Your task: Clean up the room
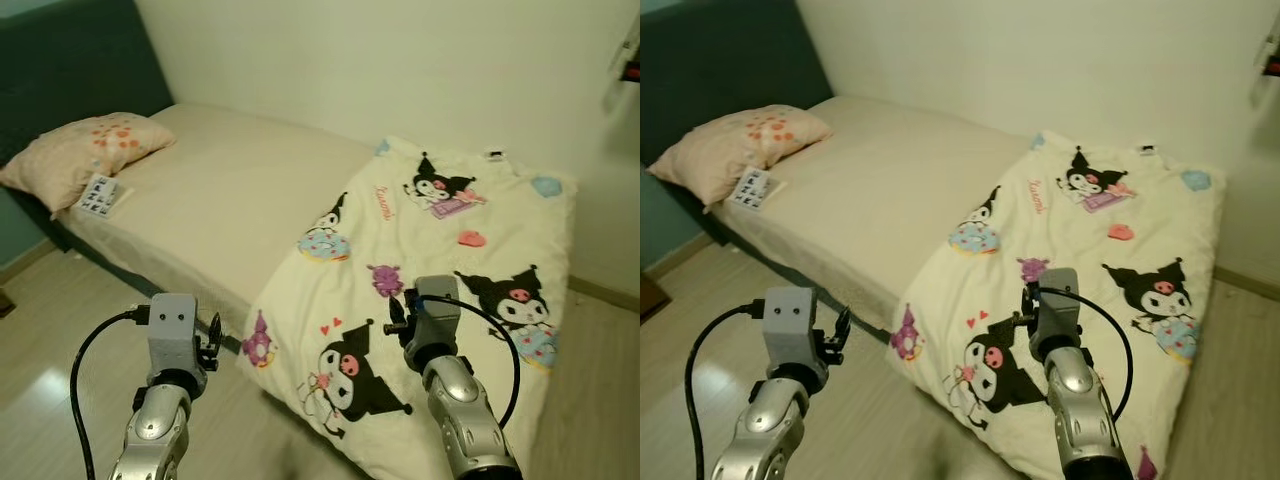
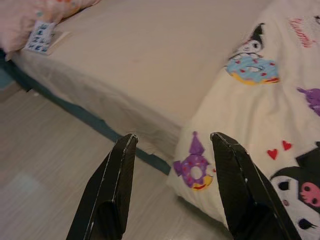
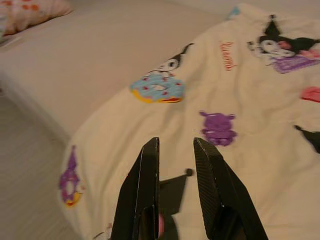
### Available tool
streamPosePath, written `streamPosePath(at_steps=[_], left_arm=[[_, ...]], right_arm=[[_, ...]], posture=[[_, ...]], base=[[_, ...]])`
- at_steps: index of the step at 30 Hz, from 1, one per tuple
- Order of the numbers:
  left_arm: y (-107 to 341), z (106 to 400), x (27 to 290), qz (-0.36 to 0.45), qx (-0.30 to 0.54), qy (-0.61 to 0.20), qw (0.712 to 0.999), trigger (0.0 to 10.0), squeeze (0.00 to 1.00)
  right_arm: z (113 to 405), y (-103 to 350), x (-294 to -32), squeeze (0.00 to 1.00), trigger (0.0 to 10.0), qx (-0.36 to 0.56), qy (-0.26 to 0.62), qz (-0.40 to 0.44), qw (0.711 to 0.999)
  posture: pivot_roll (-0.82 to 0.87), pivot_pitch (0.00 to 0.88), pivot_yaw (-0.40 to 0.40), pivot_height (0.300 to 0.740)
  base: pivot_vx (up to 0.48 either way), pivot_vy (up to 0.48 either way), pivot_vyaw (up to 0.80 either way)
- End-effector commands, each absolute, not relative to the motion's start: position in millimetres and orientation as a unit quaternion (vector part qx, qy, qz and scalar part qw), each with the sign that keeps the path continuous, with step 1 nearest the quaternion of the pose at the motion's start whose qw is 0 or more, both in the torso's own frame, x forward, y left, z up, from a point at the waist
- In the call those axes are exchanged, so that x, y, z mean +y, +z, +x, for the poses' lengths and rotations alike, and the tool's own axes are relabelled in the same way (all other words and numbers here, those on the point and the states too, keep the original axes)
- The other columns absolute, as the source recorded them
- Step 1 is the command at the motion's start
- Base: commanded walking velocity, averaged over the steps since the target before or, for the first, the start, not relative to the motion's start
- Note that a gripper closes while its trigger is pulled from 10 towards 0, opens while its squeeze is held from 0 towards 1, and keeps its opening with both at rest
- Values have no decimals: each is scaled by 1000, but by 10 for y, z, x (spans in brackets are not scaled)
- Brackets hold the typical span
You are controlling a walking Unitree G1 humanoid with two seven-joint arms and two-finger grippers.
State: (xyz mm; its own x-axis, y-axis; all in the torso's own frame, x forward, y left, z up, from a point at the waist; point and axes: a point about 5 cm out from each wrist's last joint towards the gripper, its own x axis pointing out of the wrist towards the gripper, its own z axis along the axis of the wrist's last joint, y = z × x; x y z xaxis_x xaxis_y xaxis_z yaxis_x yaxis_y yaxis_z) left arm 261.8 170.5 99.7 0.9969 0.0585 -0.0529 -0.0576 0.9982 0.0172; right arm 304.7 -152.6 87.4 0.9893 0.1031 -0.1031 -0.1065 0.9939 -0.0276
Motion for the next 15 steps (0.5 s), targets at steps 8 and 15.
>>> streamPosePath(at_steps=[8,15], left_arm=[[919,2598,1747,13,49,37,998,10000,0],[933,2607,1754,17,52,38,998,10000,0]], right_arm=[[3064,869,-1503,0,10000,49,54,-8,997],[3078,869,-1489,0,10000,48,55,-5,997]], posture=[[-54,87,50,740],[-42,91,47,740]], base=[[0,0,800],[0,0,800]])
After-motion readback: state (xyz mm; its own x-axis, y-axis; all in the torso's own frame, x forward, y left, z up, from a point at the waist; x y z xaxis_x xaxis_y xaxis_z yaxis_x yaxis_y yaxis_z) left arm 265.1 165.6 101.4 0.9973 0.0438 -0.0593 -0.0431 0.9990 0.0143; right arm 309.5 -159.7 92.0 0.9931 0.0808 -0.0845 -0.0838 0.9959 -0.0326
